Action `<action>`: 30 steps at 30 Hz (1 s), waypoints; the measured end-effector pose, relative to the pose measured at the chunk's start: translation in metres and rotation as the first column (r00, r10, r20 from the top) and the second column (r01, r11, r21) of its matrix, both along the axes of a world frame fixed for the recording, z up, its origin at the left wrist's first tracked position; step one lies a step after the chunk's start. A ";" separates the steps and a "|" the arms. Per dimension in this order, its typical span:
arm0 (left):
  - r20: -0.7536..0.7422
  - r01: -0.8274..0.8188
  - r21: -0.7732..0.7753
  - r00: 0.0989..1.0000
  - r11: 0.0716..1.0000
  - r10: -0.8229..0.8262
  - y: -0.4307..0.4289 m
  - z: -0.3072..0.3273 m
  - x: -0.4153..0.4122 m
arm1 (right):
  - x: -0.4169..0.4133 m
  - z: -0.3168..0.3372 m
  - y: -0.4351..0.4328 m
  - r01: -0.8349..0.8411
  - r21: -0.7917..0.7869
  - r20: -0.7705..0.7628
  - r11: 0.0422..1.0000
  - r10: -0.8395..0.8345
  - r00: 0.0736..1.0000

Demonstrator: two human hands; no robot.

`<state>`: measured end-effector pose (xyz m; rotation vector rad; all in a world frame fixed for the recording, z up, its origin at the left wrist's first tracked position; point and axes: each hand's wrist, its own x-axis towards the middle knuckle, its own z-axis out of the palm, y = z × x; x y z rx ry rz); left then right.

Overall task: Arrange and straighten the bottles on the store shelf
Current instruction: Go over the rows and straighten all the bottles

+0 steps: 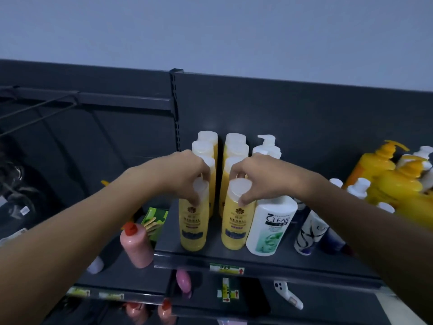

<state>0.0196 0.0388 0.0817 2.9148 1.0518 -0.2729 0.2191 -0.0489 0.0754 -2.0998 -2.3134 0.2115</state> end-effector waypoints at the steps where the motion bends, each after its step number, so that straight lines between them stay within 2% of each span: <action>1: 0.011 0.010 0.001 1.000 1.000 -0.010 0.001 0.000 0.002 | -0.002 -0.001 0.000 -0.003 0.007 -0.008 1.000 0.003 1.000; 9: 0.108 0.044 0.017 0.993 0.999 -0.045 0.006 -0.010 0.013 | -0.006 0.001 -0.001 0.016 0.026 -0.069 1.000 -0.015 0.998; 30: 0.077 0.051 0.012 0.996 0.999 -0.052 0.010 -0.005 0.008 | -0.001 -0.002 0.002 0.032 0.022 -0.066 0.999 -0.030 0.997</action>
